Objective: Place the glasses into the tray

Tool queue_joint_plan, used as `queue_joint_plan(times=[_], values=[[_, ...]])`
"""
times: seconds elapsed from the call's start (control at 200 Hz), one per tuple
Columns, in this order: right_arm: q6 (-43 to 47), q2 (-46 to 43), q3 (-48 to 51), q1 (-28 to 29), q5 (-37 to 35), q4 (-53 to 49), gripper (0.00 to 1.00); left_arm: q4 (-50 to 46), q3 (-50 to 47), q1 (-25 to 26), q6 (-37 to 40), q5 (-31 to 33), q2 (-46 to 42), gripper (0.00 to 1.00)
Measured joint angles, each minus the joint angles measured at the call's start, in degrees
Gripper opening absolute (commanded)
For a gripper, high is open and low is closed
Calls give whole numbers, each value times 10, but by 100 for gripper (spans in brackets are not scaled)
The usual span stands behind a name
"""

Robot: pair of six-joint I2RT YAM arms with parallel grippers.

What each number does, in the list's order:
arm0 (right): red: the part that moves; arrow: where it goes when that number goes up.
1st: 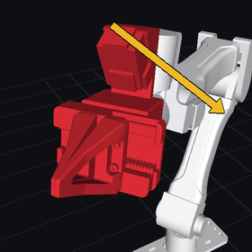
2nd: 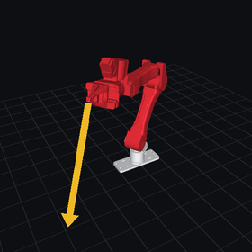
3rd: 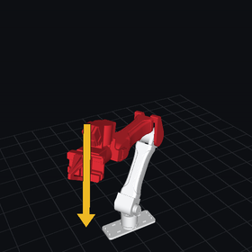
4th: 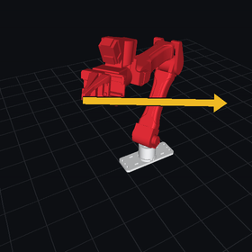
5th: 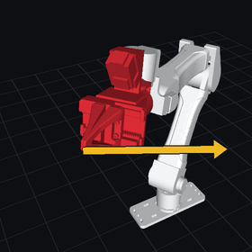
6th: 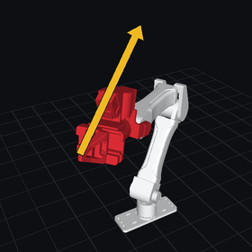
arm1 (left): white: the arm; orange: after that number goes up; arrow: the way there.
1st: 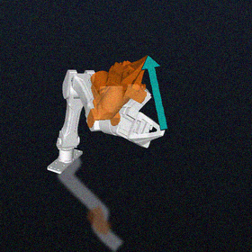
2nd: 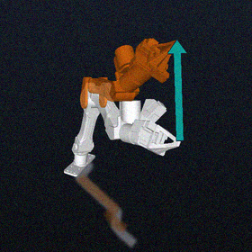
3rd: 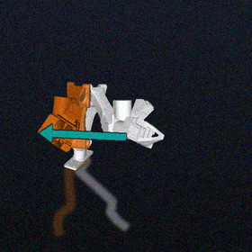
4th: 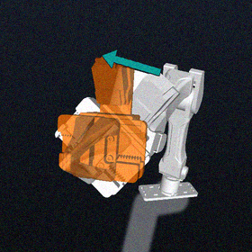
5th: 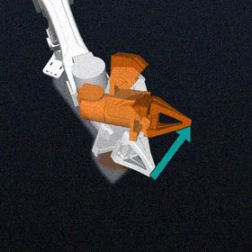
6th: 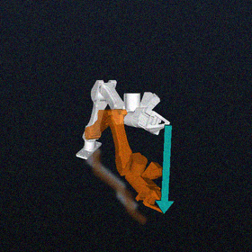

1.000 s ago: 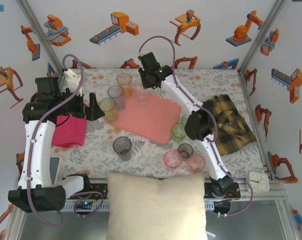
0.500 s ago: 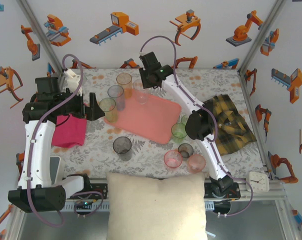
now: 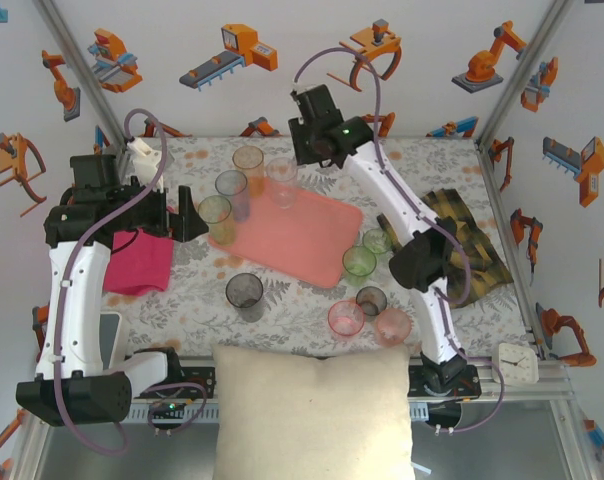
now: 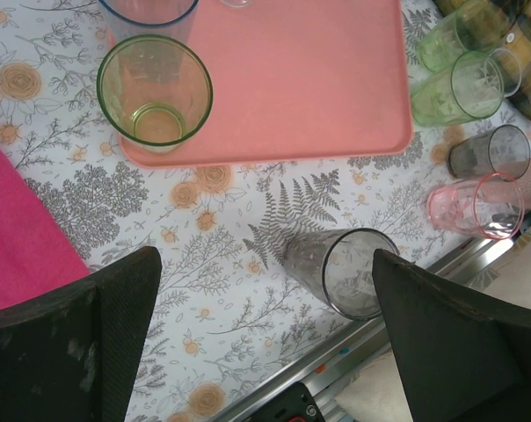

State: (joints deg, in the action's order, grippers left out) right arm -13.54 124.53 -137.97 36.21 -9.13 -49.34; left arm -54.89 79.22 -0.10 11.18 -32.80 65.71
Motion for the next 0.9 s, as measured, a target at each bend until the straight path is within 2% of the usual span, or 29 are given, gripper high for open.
queue_joint_plan(times=[0.18,0.531,0.671,0.901], values=[[-10,-92,84,32,-25,-31,41,-5,0,0,11,7,0,97],[-79,-250,314,162,-25,-50,42,-48,6,0,47,21,12,97],[-117,-276,373,199,-23,-39,45,-57,13,0,46,16,17,97],[-153,-277,414,236,-9,-5,45,-63,14,0,40,14,18,97]])
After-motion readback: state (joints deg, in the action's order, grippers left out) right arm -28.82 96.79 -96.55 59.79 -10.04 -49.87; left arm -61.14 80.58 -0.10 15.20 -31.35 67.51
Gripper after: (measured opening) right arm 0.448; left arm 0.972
